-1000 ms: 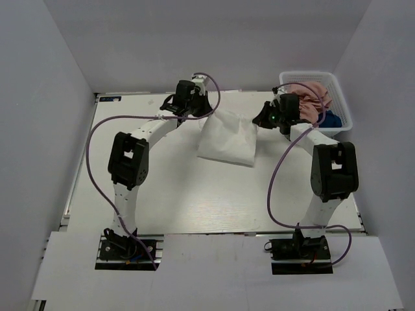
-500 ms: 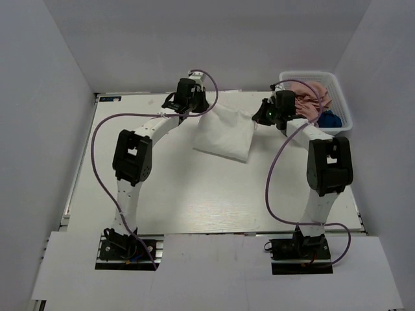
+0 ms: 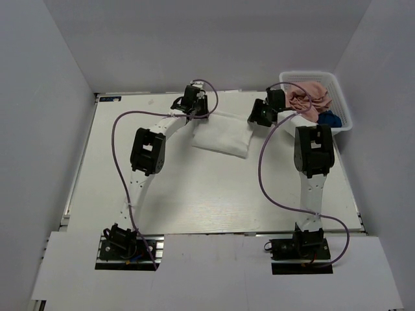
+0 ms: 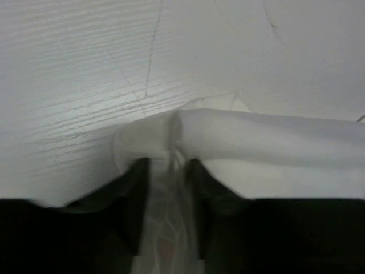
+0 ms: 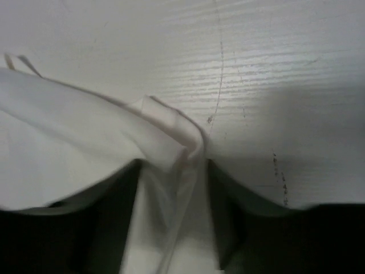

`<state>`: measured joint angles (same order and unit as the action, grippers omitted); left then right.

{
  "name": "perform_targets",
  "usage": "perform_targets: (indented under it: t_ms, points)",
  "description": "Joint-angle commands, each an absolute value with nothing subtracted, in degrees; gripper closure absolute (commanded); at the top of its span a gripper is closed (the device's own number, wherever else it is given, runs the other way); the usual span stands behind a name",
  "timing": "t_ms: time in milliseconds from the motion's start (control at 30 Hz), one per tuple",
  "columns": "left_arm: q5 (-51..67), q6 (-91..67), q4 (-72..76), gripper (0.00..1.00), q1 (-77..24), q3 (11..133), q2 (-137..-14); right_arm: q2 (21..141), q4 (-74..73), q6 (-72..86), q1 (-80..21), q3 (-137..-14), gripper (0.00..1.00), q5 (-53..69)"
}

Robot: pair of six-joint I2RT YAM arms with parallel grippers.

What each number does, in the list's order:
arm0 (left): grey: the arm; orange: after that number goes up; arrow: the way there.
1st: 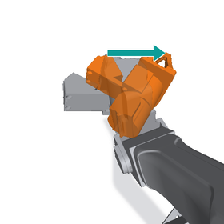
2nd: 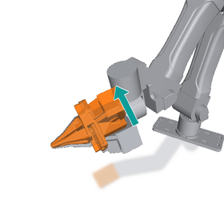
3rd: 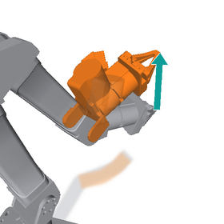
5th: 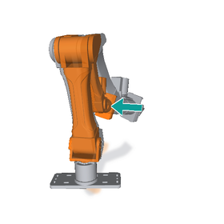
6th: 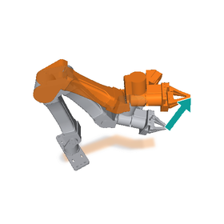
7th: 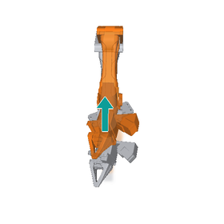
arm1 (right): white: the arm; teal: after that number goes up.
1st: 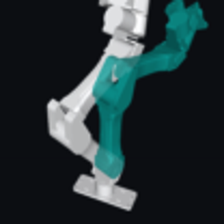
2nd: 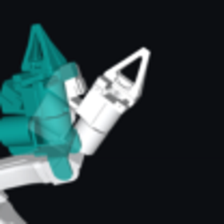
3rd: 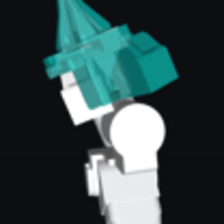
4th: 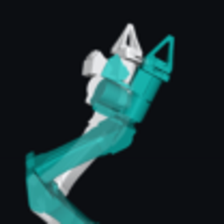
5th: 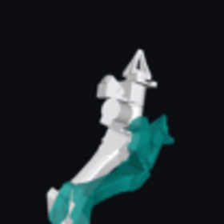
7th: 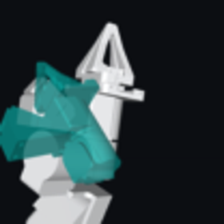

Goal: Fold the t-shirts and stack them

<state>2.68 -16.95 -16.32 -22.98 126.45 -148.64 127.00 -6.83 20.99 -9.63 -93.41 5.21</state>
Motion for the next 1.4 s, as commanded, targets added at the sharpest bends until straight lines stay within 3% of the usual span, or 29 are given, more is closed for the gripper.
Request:
perform_targets:
  t_ms: [0,33,100,367,633,667,767,800,900,1133,1233,1367]
  points:
    - [-0.6,-17.5,-17.0,0.45,-21.9,126.7,-142.6,127.4,-8.9,20.5,-9.1,-97.6,0.34,5.9]
    - [-0.6,-16.9,-17.0,0.14,-21.9,126.7,-141.9,126.3,-8.5,20.5,-9.1,-97.0,0.10,7.1]
    - [0.4,-16.3,-17.0,0.00,-21.9,126.1,-140.0,124.9,-7.9,20.8,-9.3,-96.1,0.10,8.3]
    - [4.7,-12.6,-21.0,0.00,-22.4,117.3,-134.5,110.5,-5.2,21.2,-9.3,-83.8,0.10,9.3]
    - [10.2,-9.1,-22.9,0.00,-22.9,113.4,-137.2,102.6,-6.0,20.0,-9.1,-72.1,0.10,6.3]
    - [10.2,-9.1,-22.9,0.03,-22.9,114.2,-137.8,101.5,-6.1,19.9,-9.1,-71.5,0.10,6.3]
    - [10.2,-9.8,-23.5,0.28,-22.9,117.5,-140.3,97.0,-6.6,19.5,-9.1,-68.2,0.10,6.1]
    - [10.7,-9.8,-23.6,0.54,-22.9,118.0,-140.3,96.3,-6.4,19.5,-9.0,-66.8,0.10,5.8]
    - [7.4,-10.3,-22.9,1.00,-22.9,118.0,-140.0,93.0,-6.9,19.2,-9.1,-64.0,0.10,4.9]
    - [-1.8,-6.8,-26.6,1.00,-17.7,116.1,-133.4,89.5,-11.5,17.5,-8.9,-62.7,0.10,2.1]
    - [-8.9,-2.6,-23.8,1.00,-14.6,107.5,-128.0,88.8,-12.5,16.5,-9.0,-62.8,0.10,0.3]
    - [-14.9,0.4,-25.2,1.00,-9.6,108.6,-126.1,88.6,-13.4,15.2,-8.9,-64.2,0.10,-1.8]
